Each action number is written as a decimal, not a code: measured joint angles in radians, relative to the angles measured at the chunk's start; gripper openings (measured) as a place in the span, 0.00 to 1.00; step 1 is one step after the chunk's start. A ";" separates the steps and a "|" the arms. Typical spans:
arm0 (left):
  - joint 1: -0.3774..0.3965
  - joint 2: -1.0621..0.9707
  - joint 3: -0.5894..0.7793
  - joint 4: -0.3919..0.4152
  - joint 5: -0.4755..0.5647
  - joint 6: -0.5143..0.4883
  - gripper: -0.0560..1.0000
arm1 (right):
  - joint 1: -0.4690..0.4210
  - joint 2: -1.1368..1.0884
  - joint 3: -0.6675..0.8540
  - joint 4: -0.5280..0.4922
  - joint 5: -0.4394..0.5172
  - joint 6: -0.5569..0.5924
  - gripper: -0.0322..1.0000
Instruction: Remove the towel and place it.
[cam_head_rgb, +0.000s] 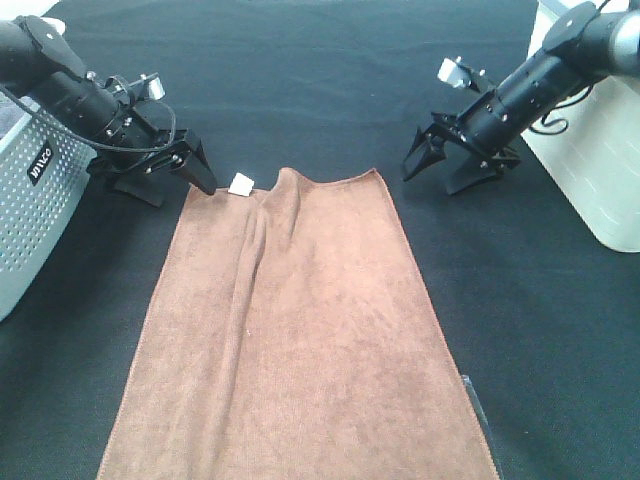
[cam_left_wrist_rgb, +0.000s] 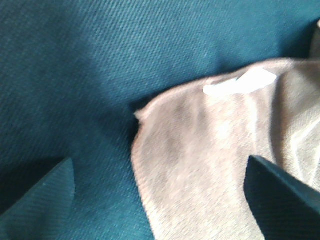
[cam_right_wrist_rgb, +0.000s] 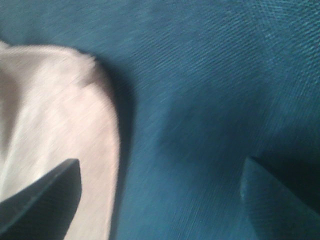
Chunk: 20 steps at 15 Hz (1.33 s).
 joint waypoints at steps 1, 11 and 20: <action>0.000 0.004 -0.005 -0.005 0.003 0.000 0.87 | 0.000 0.006 0.000 0.002 -0.003 0.000 0.80; -0.007 0.005 -0.004 -0.020 0.005 -0.001 0.87 | 0.074 0.044 -0.023 0.039 -0.054 0.037 0.77; -0.134 0.011 -0.004 -0.033 -0.049 -0.054 0.75 | 0.185 0.045 -0.023 -0.005 -0.155 0.049 0.68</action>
